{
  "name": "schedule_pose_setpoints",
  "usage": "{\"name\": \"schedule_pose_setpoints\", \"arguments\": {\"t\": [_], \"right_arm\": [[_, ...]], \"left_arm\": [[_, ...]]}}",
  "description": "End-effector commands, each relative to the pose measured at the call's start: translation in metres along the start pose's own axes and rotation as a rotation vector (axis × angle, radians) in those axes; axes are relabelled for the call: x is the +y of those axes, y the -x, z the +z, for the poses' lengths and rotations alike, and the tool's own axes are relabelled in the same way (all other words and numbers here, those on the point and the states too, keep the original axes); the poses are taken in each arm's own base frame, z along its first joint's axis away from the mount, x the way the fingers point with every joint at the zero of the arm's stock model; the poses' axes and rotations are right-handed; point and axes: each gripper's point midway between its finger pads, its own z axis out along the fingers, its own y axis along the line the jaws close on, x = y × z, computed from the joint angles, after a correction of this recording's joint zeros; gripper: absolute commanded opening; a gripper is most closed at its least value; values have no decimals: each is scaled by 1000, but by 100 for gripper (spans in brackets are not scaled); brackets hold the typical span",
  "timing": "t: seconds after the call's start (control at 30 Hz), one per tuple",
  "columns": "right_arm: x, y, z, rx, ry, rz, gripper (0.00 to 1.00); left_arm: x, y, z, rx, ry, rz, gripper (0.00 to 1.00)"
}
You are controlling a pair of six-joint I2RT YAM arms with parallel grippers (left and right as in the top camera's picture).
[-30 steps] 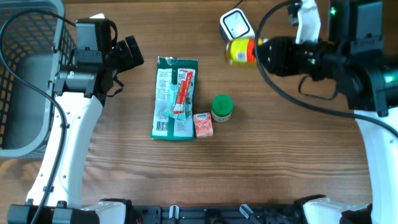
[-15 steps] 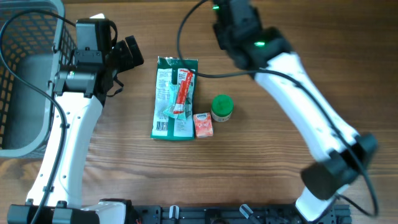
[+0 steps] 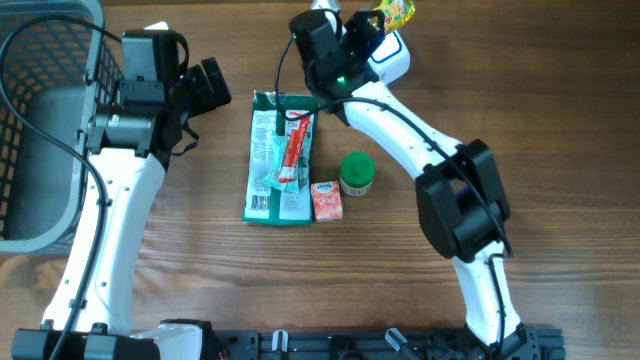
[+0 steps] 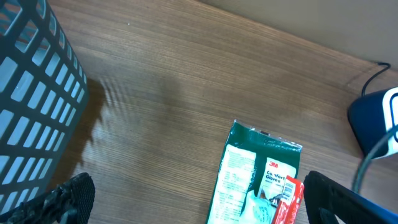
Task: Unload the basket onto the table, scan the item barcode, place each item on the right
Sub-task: 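Carry the yellow bottle up to the scanner window and hold it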
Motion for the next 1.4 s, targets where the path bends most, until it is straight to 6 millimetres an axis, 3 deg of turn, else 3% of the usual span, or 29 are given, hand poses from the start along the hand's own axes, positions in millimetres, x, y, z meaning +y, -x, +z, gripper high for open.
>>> {"name": "schedule_pose_setpoints", "arguments": {"t": [0.0, 0.23, 0.53, 1.03, 1.23, 1.37], "right_arm": [[-14, -1, -2, 38, -75, -41, 5], [5, -1, 2, 20, -37, -49, 5], [10, -4, 3, 25, -23, -58, 5], [40, -7, 4, -15, 122, -51, 5], [37, -22, 13, 31, 123, -50, 5], [-1, -23, 3, 53, 57, 62, 6]], "left_arm": [[1, 7, -3, -20, 6, 18, 100], [1, 7, -3, -20, 6, 18, 100], [1, 7, -3, -20, 6, 18, 100], [1, 7, -3, -20, 6, 18, 100], [1, 7, -3, -20, 6, 18, 100], [1, 7, -3, -20, 6, 18, 100]]}}
